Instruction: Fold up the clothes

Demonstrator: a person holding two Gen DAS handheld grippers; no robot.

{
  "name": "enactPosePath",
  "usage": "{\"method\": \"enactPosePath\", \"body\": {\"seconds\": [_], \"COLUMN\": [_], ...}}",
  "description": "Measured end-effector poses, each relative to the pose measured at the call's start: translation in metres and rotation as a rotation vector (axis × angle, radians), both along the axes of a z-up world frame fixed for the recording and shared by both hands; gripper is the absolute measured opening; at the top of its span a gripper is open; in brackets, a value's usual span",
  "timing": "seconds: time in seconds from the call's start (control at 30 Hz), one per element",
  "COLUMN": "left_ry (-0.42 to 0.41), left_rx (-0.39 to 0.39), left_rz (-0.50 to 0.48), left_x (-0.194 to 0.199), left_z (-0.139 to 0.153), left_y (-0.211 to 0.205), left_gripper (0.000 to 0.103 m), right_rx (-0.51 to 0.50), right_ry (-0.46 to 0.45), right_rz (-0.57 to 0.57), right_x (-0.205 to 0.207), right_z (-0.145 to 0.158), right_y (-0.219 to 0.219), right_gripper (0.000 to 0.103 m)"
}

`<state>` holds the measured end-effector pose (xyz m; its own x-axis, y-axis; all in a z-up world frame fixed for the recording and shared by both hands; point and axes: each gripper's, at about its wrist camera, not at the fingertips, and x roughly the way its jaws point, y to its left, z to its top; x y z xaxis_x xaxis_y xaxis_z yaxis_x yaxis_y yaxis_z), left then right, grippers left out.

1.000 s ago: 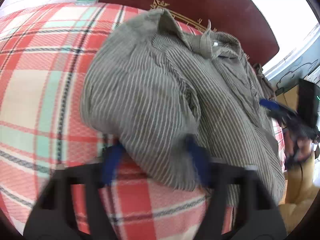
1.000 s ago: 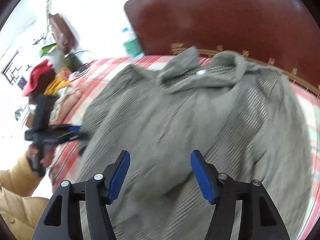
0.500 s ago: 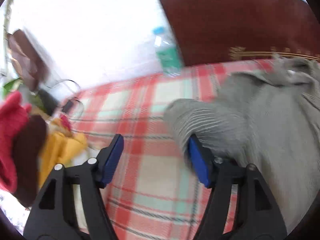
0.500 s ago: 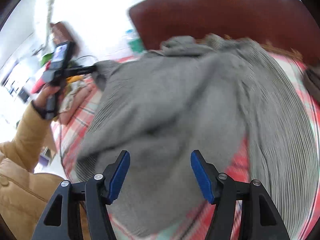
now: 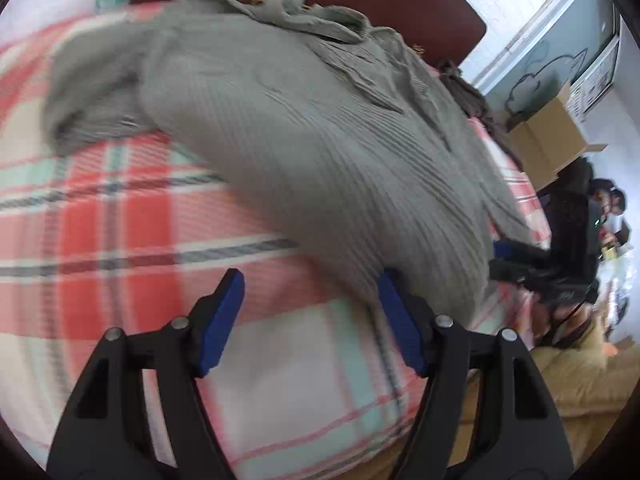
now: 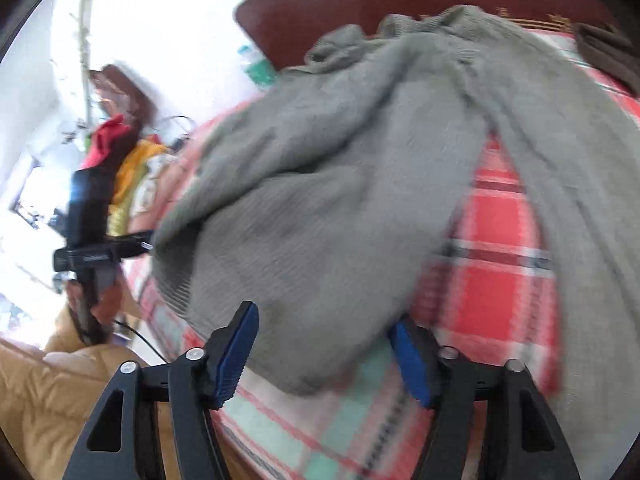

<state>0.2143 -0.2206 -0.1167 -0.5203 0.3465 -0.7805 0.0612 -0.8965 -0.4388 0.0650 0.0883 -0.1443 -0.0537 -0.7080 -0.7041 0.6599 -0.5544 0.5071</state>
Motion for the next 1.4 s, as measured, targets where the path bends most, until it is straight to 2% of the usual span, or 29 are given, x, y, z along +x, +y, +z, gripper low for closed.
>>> {"method": "enactPosePath", "body": {"seconds": [0.03, 0.07, 0.1, 0.13, 0.2, 0.27, 0.37, 0.43, 0.47, 0.53, 0.6, 0.63, 0.67, 0.7, 0.73, 0.77, 0.83, 0.93, 1.0, 1.03, 1.07, 1.1, 1.17, 1.2, 1.27, 1.33, 1.4], "left_ry": [0.000, 0.000, -0.005, -0.014, 0.004, 0.052, 0.157, 0.223, 0.237, 0.202, 0.144, 0.112, 0.080, 0.059, 0.052, 0.044, 0.035, 0.040, 0.037, 0.035, 0.024, 0.009, -0.013, -0.007, 0.040, 0.091, 0.169], "left_rx": [0.011, 0.022, 0.034, 0.055, 0.103, 0.121, 0.110, 0.086, 0.065, 0.030, 0.004, 0.000, -0.004, 0.010, 0.043, 0.077, 0.129, 0.103, 0.061, 0.052, 0.053, 0.052, 0.051, 0.060, 0.091, 0.090, 0.095], "left_rz": [0.016, 0.031, 0.042, 0.056, 0.081, 0.097, 0.130, 0.166, 0.180, 0.195, 0.200, 0.194, 0.188, 0.172, 0.144, 0.116, 0.058, -0.025, -0.067, -0.072, -0.069, -0.057, -0.027, -0.013, 0.013, 0.037, 0.053], "left_x": [-0.005, -0.010, -0.016, -0.020, -0.019, -0.009, 0.011, 0.025, 0.029, 0.031, 0.032, 0.033, 0.034, 0.034, 0.034, 0.034, 0.033, 0.022, 0.011, 0.004, -0.003, -0.007, -0.012, -0.012, -0.008, -0.001, 0.011], "left_z": [-0.002, -0.004, -0.004, -0.001, 0.010, 0.033, 0.080, 0.105, 0.110, 0.102, 0.084, 0.071, 0.057, 0.045, 0.037, 0.028, 0.013, 0.008, 0.007, 0.004, 0.000, -0.002, 0.002, 0.008, 0.029, 0.056, 0.094], "left_y": [0.003, 0.006, 0.006, 0.003, -0.005, -0.010, -0.027, -0.043, -0.049, -0.054, -0.055, -0.051, -0.047, -0.040, -0.031, -0.023, -0.004, 0.027, 0.045, 0.050, 0.052, 0.050, 0.041, 0.035, 0.019, 0.004, -0.015], "left_gripper": [0.070, 0.055, 0.023, 0.016, 0.009, 0.009, 0.009, 0.009, 0.009, 0.015, 0.051, 0.057, 0.058, 0.058, 0.058, 0.061, 0.067, 0.072, 0.072, 0.072, 0.059, 0.030, 0.012, 0.009, 0.008, 0.008, 0.008], "right_rx": [-0.020, -0.038, -0.056, -0.082, -0.180, -0.278, -0.343, -0.327, -0.271, -0.156, -0.066, -0.066, -0.066, -0.068, -0.099, -0.128, -0.109, -0.081, -0.053, -0.023, 0.005, 0.000, 0.005, 0.014, 0.031, -0.040, -0.100], "right_ry": [-0.007, -0.015, -0.023, -0.019, -0.022, -0.008, 0.059, 0.103, 0.117, 0.124, 0.098, 0.075, 0.052, 0.030, 0.004, -0.021, -0.007, 0.013, 0.041, 0.085, 0.128, 0.137, 0.155, 0.164, 0.182, 0.170, 0.197], "right_rz": [0.016, 0.016, 0.016, 0.004, -0.030, -0.070, -0.145, -0.222, -0.264, -0.318, -0.333, -0.341, -0.349, -0.355, -0.326, -0.296, -0.234, -0.142, -0.103, -0.103, -0.103, -0.107, -0.108, -0.105, -0.101, -0.128, -0.158], "right_x": [0.001, 0.001, 0.001, -0.001, -0.005, -0.011, -0.016, -0.023, -0.028, -0.038, -0.044, -0.044, -0.044, -0.044, -0.040, -0.035, -0.021, 0.001, 0.012, 0.014, 0.016, 0.015, 0.011, 0.009, 0.004, -0.002, -0.003], "right_z": [-0.002, -0.001, 0.000, 0.007, 0.027, 0.054, 0.089, 0.099, 0.097, 0.086, 0.068, 0.060, 0.053, 0.045, 0.039, 0.033, 0.024, 0.012, 0.005, 0.004, 0.003, 0.004, 0.008, 0.011, 0.018, 0.037, 0.061], "right_y": [-0.005, -0.003, -0.002, 0.005, 0.028, 0.055, 0.094, 0.116, 0.121, 0.126, 0.124, 0.124, 0.124, 0.124, 0.125, 0.126, 0.111, 0.088, 0.072, 0.062, 0.053, 0.046, 0.036, 0.034, 0.029, 0.045, 0.061], "right_gripper": [0.008, 0.007, 0.007, 0.006, 0.006, 0.006, 0.006, 0.007, 0.008, 0.011, 0.015, 0.019, 0.028, 0.051, 0.063, 0.066, 0.075, 0.076, 0.076, 0.077, 0.077, 0.075, 0.039, 0.007, 0.006, 0.005, 0.005]}}
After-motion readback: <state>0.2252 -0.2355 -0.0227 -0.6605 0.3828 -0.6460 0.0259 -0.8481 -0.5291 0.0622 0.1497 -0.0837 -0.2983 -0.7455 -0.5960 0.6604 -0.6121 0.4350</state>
